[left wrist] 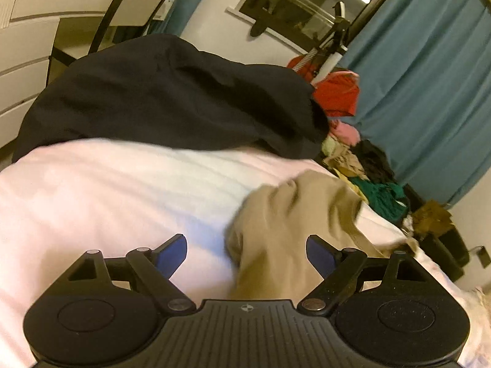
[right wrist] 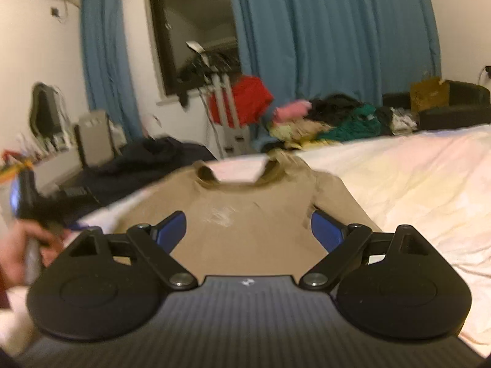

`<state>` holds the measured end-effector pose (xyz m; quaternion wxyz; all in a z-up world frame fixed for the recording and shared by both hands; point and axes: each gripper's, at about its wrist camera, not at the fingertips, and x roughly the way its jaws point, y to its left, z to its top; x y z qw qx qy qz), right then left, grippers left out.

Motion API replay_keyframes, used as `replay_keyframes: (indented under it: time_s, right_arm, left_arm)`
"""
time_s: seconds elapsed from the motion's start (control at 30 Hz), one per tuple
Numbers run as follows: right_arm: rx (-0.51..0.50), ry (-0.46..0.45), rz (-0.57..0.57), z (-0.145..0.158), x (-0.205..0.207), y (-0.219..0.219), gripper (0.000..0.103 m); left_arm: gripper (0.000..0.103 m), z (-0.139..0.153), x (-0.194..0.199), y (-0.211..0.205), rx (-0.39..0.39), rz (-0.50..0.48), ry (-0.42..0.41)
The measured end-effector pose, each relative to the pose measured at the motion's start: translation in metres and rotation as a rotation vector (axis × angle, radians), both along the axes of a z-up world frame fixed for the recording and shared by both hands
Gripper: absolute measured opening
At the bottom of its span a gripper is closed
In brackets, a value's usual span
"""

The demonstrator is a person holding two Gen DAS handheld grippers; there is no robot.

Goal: Fold clothes

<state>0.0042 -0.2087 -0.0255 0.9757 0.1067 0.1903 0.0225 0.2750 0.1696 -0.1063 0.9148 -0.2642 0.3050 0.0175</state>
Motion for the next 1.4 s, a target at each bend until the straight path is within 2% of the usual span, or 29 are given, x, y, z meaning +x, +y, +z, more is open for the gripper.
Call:
replay_keyframes:
  time_s: [0.07,0.13,0.2,0.23,0.3,0.33,0.37,0.4,0.43,0.47,0.63,0.67,0.77,0.83,0.9,0.93,1.0,1.07,1.17,1.2,1.27,1.3,1.4]
  right_arm:
    - [0.092,0.052,0.008,-0.014,0.015,-0.012,0.09]
    - [0.161,0.08,0.006,-0.024,0.026,-0.02,0.09]
    - [0.18,0.086,0.0,-0.03,0.034,-0.026,0.09]
    - [0.185,0.087,-0.004,-0.033,0.036,-0.029,0.09]
    - [0.204,0.096,-0.014,-0.039,0.042,-0.038,0.09]
    - [0.219,0.108,-0.024,-0.043,0.046,-0.043,0.09]
    - [0.235,0.123,-0.036,-0.048,0.051,-0.047,0.09]
    - [0.25,0.137,-0.048,-0.052,0.053,-0.051,0.09]
    - [0.267,0.15,-0.061,-0.055,0.054,-0.055,0.09]
    - [0.283,0.162,-0.075,-0.058,0.054,-0.06,0.09]
    - [0.298,0.171,-0.144,-0.058,0.05,-0.073,0.089]
    - [0.299,0.17,-0.157,-0.057,0.049,-0.075,0.089]
    - [0.303,0.165,-0.19,-0.056,0.049,-0.08,0.089]
    - [0.304,0.162,-0.201,-0.053,0.05,-0.082,0.089]
    - [0.297,0.153,-0.21,-0.052,0.049,-0.085,0.089]
    - [0.293,0.149,-0.215,-0.052,0.048,-0.086,0.089]
    - [0.302,0.15,-0.226,-0.052,0.047,-0.09,0.089]
    - [0.334,0.151,-0.231,-0.054,0.048,-0.094,0.089]
    - [0.346,0.145,-0.234,-0.053,0.051,-0.096,0.089]
    - [0.346,0.144,-0.235,-0.053,0.052,-0.096,0.089]
    - [0.353,0.146,-0.236,-0.055,0.055,-0.096,0.089]
    - [0.357,0.149,-0.236,-0.056,0.057,-0.097,0.089]
    - [0.364,0.163,-0.236,-0.06,0.06,-0.097,0.089]
  left_arm:
    - [0.086,-0.01,0.019,0.0,0.0,0.012,-0.005]
    - [0.081,-0.022,0.035,-0.004,-0.018,0.013,-0.005]
    - [0.064,-0.034,0.05,-0.008,-0.052,0.0,0.007]
    - [0.06,-0.038,0.054,-0.008,-0.063,-0.007,0.01]
    - [0.043,-0.041,0.064,-0.02,-0.048,-0.032,0.005]
    - [0.039,-0.038,0.069,-0.031,0.03,-0.041,0.018]
    - [0.03,-0.036,0.073,-0.042,0.108,-0.051,0.032]
    - [0.012,-0.033,0.077,-0.053,0.19,-0.059,0.046]
    - [0.004,-0.029,0.079,-0.067,0.309,-0.059,0.061]
    - [0.002,-0.025,0.08,-0.082,0.422,-0.074,0.062]
    - [0.001,-0.01,0.05,-0.181,0.997,-0.232,-0.122]
    - [0.001,-0.011,0.04,-0.203,1.041,-0.317,-0.157]
    - [0.002,-0.02,0.028,-0.258,1.044,-0.521,-0.161]
    - [0.004,-0.032,0.032,-0.289,1.028,-0.609,-0.095]
    - [0.011,-0.038,0.031,-0.311,0.995,-0.656,-0.052]
    - [0.017,-0.037,0.03,-0.313,0.972,-0.65,-0.056]
    - [0.045,-0.026,0.026,-0.302,0.851,-0.639,-0.073]
    - [0.053,-0.012,0.022,-0.278,0.697,-0.607,-0.09]
    - [0.061,0.011,0.01,-0.22,0.452,-0.501,-0.153]
    - [0.063,0.017,0.006,-0.203,0.409,-0.454,-0.17]
    - [0.063,0.023,0.006,-0.175,0.381,-0.369,-0.198]
    - [0.059,0.025,0.007,-0.162,0.371,-0.33,-0.205]
    - [0.055,0.021,0.028,-0.137,0.281,-0.267,-0.164]
